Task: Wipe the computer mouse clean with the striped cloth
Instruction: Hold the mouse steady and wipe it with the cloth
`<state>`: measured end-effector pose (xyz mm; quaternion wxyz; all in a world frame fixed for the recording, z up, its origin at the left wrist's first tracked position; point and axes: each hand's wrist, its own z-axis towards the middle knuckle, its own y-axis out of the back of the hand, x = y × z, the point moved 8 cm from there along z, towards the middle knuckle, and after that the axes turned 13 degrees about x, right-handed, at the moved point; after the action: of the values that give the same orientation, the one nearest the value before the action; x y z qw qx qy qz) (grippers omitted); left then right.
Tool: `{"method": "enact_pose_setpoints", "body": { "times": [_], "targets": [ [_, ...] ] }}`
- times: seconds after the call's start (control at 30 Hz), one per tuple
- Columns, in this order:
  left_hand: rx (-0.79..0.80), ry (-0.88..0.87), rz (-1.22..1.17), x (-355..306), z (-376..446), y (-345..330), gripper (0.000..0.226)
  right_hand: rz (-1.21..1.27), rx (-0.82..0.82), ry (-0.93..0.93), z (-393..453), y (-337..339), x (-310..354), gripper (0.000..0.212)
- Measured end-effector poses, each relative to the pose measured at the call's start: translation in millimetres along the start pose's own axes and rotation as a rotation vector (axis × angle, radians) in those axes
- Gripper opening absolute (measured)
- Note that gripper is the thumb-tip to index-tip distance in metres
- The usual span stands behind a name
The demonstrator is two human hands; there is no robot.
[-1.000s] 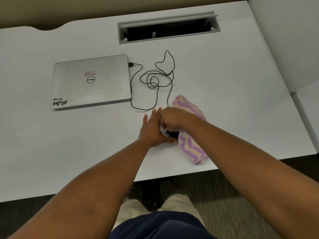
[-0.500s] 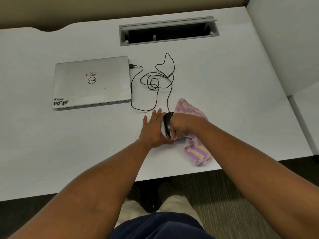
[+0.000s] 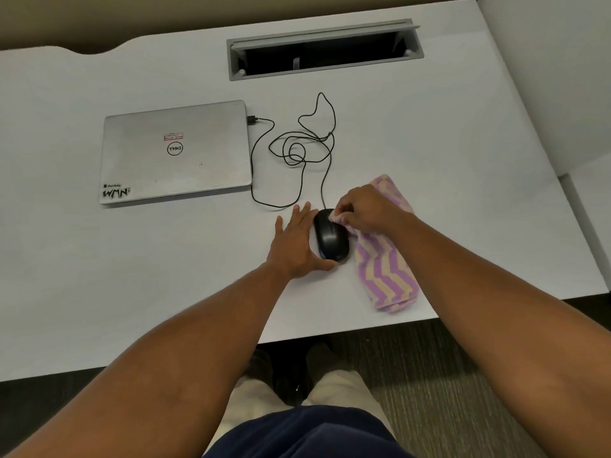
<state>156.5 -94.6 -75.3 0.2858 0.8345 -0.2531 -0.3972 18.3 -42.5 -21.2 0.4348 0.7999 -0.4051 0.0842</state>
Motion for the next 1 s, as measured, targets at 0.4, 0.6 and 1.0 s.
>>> {"method": "enact_pose_setpoints", "body": {
  "times": [0.4,0.6,1.0],
  "targets": [
    [-0.014,-0.01,-0.057,3,1,-1,0.123,-0.053,0.069,0.01,16,-1,18,0.024],
    [-0.022,-0.008,-0.083,4,2,0,0.124,-0.208,-0.064,-0.099,19,-1,20,0.03],
    [-0.012,0.009,-0.117,5,2,0,0.125,-0.291,0.029,-0.109,22,0,24,0.033]
  ]
}}
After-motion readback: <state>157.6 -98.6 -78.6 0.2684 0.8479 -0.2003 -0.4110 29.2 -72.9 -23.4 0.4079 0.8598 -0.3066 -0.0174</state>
